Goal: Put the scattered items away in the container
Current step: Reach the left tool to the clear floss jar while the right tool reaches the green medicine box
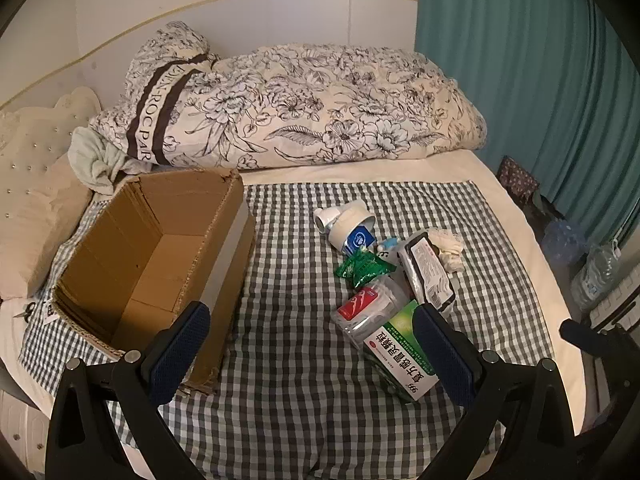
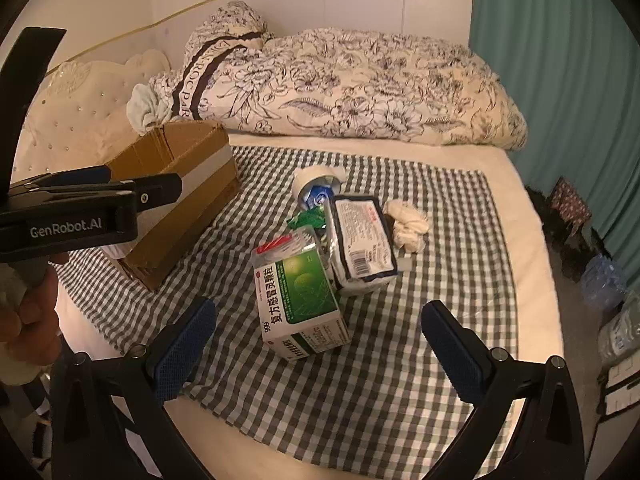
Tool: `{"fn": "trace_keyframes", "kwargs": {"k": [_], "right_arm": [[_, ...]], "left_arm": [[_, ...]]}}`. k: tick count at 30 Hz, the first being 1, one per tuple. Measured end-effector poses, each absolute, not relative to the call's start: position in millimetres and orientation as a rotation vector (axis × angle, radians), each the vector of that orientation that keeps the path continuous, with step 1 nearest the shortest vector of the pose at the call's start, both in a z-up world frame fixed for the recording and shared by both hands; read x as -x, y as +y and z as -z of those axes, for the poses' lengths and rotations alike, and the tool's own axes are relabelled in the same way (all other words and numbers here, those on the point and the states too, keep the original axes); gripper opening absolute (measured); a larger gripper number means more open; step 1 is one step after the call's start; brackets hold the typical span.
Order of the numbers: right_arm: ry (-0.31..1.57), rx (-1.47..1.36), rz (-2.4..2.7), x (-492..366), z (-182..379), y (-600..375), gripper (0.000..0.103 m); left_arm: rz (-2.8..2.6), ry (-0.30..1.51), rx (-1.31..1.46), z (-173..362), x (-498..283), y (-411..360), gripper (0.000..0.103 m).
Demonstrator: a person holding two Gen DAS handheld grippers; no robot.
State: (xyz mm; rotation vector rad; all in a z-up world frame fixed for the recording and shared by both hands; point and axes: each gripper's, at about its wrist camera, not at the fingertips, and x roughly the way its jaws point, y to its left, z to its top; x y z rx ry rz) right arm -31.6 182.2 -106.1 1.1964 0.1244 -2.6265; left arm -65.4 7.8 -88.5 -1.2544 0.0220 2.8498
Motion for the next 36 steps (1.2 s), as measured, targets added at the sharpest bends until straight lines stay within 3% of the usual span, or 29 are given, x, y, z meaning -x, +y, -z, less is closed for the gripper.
{"fn": "trace_keyframes", "kwargs": {"k": [22, 36], "right_arm": [[0.063, -1.374, 2.426, 75.6, 196.9, 169.9, 0.103], [0.277, -1.302, 2.444, 94.5, 222.4, 150.3, 0.103]], "left_arm": [[-2.707, 0.036, 1.376, 147.2, 102.7, 6.9, 0.103], [-2.652, 0.055, 1.443, 179.1, 125.0, 4.4, 0.103]]}}
